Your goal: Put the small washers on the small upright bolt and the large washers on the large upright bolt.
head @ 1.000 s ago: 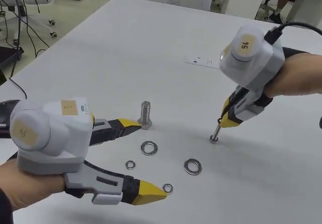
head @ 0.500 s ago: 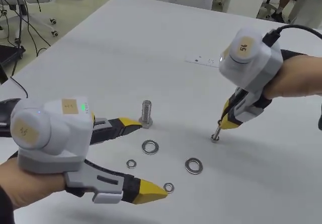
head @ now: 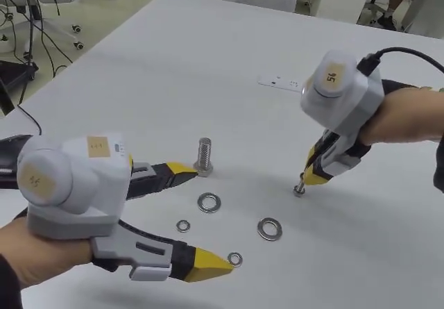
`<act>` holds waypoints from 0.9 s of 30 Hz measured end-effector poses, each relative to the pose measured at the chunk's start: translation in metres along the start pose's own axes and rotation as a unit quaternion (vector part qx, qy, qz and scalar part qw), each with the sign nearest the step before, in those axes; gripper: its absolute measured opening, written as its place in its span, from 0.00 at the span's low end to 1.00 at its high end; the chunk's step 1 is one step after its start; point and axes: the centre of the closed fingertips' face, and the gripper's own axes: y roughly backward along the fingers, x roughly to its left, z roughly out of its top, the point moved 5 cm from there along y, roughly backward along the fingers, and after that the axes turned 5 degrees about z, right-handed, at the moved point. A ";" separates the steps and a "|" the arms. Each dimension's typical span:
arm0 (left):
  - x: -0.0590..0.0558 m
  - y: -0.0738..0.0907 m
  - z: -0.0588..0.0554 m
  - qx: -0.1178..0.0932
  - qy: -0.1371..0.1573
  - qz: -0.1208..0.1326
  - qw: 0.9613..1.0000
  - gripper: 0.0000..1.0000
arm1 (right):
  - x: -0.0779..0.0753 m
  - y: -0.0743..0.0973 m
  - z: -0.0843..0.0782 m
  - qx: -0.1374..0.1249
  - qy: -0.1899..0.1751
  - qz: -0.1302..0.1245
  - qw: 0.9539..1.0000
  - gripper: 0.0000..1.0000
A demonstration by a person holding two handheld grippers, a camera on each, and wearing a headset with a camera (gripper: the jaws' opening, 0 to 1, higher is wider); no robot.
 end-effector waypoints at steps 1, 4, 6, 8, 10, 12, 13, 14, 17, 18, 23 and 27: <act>0.000 0.000 0.000 0.000 0.000 0.000 1.000 0.83 | 0.000 -0.001 0.000 0.000 0.000 0.000 1.000 0.14; 0.000 0.001 0.000 -0.001 0.001 0.001 1.000 0.83 | 0.002 -0.006 0.000 0.001 -0.003 0.004 1.000 0.14; 0.000 0.001 0.000 0.000 0.000 0.001 1.000 0.83 | 0.002 -0.009 -0.001 0.002 -0.005 0.005 1.000 0.14; 0.000 0.001 -0.001 0.000 0.001 0.001 1.000 0.83 | 0.002 -0.010 -0.001 0.002 -0.005 0.006 1.000 0.14; 0.000 0.002 -0.001 0.000 0.001 0.001 1.000 0.83 | 0.002 -0.013 -0.001 0.003 -0.007 0.007 1.000 0.14; 0.000 0.002 0.000 -0.001 0.000 0.001 1.000 0.83 | 0.001 -0.017 -0.002 0.003 -0.007 0.007 1.000 0.14; 0.001 0.002 -0.001 -0.001 0.000 0.001 1.000 0.83 | 0.001 -0.018 -0.002 0.004 -0.008 0.008 1.000 0.14; 0.001 0.002 -0.001 -0.001 0.000 0.001 1.000 0.83 | 0.001 -0.019 -0.002 0.005 -0.008 0.008 1.000 0.14; 0.001 0.003 -0.001 0.000 0.000 0.001 1.000 0.83 | 0.001 -0.021 -0.002 0.005 -0.009 0.010 1.000 0.14; 0.001 0.003 -0.001 0.000 0.000 0.001 1.000 0.83 | 0.001 -0.021 -0.001 0.005 -0.009 0.009 1.000 0.14; 0.003 0.003 0.000 -0.001 0.000 0.001 1.000 0.83 | 0.000 -0.024 -0.001 0.005 -0.011 0.010 1.000 0.14; 0.004 0.003 0.000 -0.002 -0.001 0.002 1.000 0.83 | -0.001 -0.026 0.000 0.006 -0.009 0.009 1.000 0.14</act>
